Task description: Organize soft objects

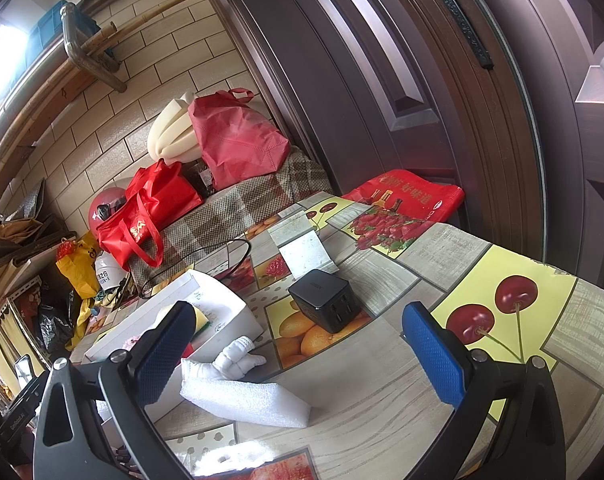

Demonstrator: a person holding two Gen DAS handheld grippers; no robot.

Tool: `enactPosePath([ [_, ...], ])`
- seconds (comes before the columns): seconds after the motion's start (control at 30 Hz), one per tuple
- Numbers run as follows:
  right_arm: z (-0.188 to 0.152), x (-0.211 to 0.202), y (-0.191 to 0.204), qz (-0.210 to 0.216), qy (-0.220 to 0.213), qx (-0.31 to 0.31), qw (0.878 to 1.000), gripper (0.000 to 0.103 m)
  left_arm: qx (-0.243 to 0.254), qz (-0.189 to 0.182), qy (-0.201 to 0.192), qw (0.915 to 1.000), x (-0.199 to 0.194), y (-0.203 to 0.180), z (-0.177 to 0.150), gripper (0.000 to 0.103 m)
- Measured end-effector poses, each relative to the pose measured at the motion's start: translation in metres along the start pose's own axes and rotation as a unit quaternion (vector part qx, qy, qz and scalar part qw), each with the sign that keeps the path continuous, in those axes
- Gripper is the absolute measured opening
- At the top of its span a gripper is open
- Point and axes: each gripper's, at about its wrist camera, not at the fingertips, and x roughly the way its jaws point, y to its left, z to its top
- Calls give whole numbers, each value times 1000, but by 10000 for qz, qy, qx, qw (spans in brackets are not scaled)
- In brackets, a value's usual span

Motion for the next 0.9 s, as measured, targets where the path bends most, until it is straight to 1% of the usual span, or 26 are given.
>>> enactPosePath([
  [0.3, -1, -3, 4, -13, -23, 73, 10000, 103, 56, 41, -54, 10000, -1, -4, -4, 103],
  [0.9, -1, -3, 4, -15, -17, 85, 10000, 103, 5, 32, -24, 10000, 0, -4, -6, 103],
])
